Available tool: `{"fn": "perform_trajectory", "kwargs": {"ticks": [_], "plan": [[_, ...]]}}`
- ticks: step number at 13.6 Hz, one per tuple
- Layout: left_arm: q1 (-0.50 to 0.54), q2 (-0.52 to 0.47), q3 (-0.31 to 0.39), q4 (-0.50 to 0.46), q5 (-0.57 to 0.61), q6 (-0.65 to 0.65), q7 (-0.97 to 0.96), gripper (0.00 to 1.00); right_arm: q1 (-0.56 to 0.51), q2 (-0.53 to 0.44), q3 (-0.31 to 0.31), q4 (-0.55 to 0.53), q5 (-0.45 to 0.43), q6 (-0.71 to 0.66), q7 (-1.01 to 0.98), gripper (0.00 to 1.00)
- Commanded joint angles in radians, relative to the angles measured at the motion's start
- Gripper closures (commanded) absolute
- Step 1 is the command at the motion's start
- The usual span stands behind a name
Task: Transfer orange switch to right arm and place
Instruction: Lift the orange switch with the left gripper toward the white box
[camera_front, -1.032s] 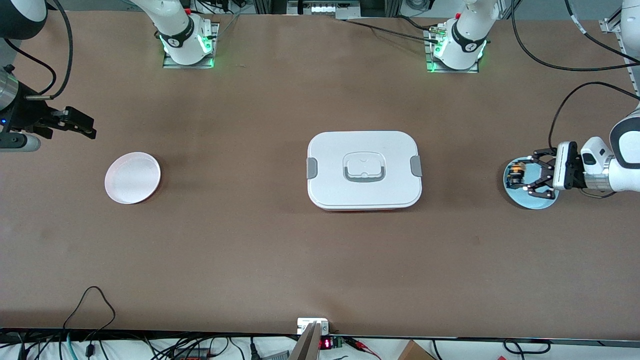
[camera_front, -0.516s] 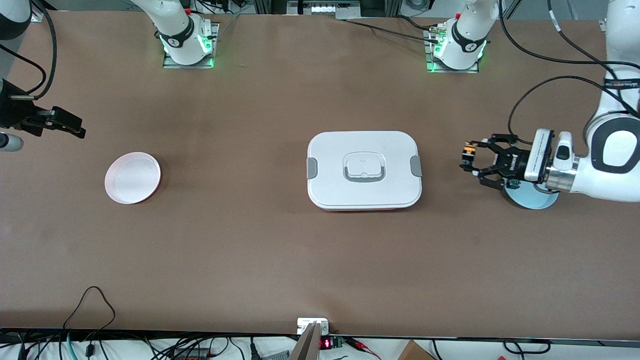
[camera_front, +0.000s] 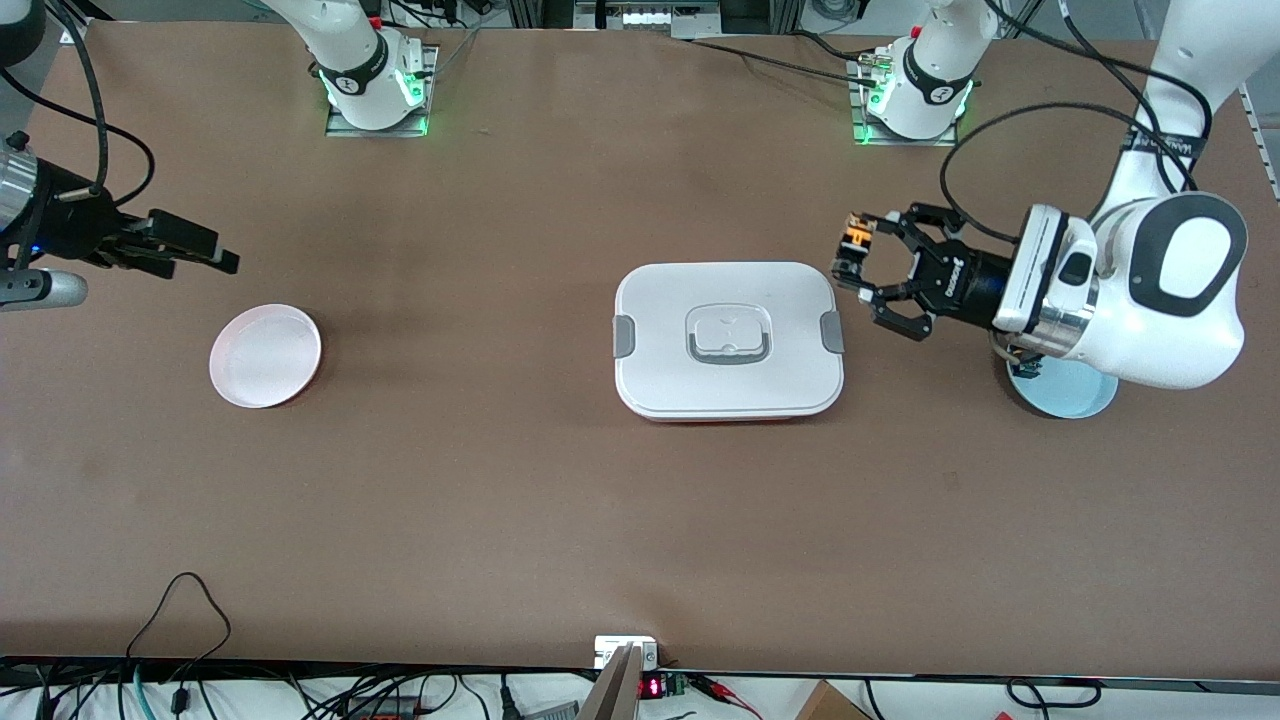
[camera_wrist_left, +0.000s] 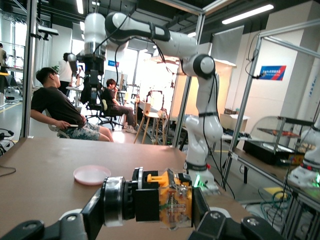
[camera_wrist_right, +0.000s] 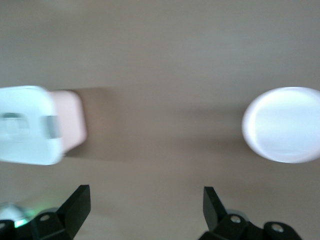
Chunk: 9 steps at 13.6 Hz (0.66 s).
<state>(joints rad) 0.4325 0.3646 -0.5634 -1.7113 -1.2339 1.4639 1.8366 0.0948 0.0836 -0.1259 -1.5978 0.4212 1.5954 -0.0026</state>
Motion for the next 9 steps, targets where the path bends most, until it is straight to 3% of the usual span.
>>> {"fn": "perform_trajectory", "kwargs": {"ticks": [1, 4, 9], "plan": [[0.012, -0.127, -0.041, -0.083, -0.088, 0.071, -0.085, 1.00, -0.009, 0.004, 0.002, -0.004, 0.170, -0.009, -0.005, 0.00], [0.015, -0.168, -0.125, -0.122, -0.140, 0.212, -0.111, 1.00, -0.004, 0.018, 0.005, -0.002, 0.330, -0.011, -0.007, 0.00], [0.012, -0.171, -0.133, -0.125, -0.162, 0.240, -0.114, 1.00, 0.035, 0.051, 0.012, -0.007, 0.549, -0.011, -0.007, 0.00]]}}
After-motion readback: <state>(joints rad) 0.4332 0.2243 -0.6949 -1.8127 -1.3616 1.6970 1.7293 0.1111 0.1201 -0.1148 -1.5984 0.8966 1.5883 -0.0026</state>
